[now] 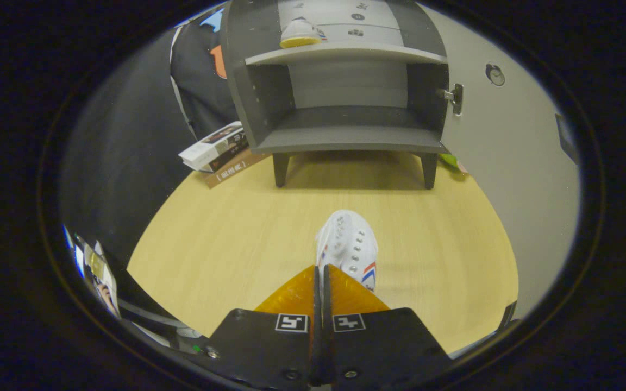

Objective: Open the shoe cabinet door, grab the shoes and put them into the shoe cabinet, then close the shoe cabinet door.

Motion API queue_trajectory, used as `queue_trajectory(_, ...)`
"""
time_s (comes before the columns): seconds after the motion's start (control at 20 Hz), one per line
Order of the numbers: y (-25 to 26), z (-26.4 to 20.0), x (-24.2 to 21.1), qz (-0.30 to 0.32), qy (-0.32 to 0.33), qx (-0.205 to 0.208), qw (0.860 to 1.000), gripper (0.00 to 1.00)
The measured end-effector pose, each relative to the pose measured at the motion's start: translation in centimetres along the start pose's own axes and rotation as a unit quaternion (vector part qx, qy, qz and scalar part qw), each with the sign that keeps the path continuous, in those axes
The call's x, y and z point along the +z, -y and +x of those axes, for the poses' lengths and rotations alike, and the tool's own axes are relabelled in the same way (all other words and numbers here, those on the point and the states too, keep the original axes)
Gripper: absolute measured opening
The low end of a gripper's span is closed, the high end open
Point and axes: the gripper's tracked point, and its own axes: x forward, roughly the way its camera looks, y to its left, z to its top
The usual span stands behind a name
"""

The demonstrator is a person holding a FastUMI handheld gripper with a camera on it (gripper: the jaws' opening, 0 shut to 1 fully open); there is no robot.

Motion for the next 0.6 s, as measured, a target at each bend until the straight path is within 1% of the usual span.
queue_trajectory(0.1, -0.2, -1.5, 2.0, -0.021, 0.026, 0.003, 0.999, 0.04)
queue_trajectory(0.2, -0.3, -2.3, 3.0, -0.027, 0.037, 0.004, 0.999, 0.04)
queue_trajectory(0.35, -0.6, -1.6, 1.1, -0.011, 0.01, 0.009, 1.0, 0.04)
queue_trajectory(0.45, 0.2, -0.4, -0.7, 0.007, -0.008, -0.008, 1.0, 0.04)
queue_trajectory(0.55, 0.3, 0.8, -1.9, 0.022, -0.012, -0.019, 0.999, 0.04)
queue_trajectory(0.6, 0.2, 1.3, -2.5, 0.031, -0.012, -0.021, 0.999, 0.11)
